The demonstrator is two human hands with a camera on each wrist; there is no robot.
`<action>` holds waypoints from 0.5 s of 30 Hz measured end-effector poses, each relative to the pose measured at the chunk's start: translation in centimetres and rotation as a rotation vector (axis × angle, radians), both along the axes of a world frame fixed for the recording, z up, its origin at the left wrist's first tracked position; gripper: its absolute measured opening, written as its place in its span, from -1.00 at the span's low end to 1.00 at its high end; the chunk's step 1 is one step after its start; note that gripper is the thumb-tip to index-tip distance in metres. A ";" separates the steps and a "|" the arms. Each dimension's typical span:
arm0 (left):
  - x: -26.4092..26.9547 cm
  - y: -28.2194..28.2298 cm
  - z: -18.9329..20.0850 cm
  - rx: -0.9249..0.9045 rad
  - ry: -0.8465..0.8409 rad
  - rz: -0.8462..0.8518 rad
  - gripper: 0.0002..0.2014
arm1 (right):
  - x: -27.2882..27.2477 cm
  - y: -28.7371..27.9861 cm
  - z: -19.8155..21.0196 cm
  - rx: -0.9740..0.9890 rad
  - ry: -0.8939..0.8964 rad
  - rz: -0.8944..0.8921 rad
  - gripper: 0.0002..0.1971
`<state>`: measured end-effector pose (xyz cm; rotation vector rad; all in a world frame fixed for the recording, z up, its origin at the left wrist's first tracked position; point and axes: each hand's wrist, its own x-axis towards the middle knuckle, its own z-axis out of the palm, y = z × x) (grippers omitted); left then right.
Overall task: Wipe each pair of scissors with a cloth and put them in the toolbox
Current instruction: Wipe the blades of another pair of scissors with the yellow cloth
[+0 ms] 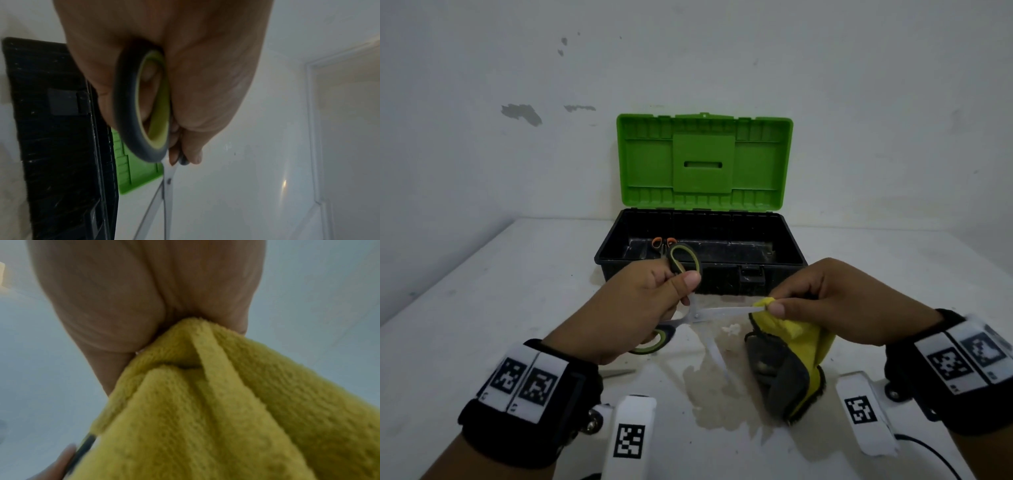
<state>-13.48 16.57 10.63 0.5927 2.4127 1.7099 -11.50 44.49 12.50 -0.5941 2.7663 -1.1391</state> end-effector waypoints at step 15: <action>-1.4 2.3 -0.9 0.683 -0.219 0.491 -0.83 | -1.4 -0.2 -2.9 0.717 -0.131 0.042 -0.77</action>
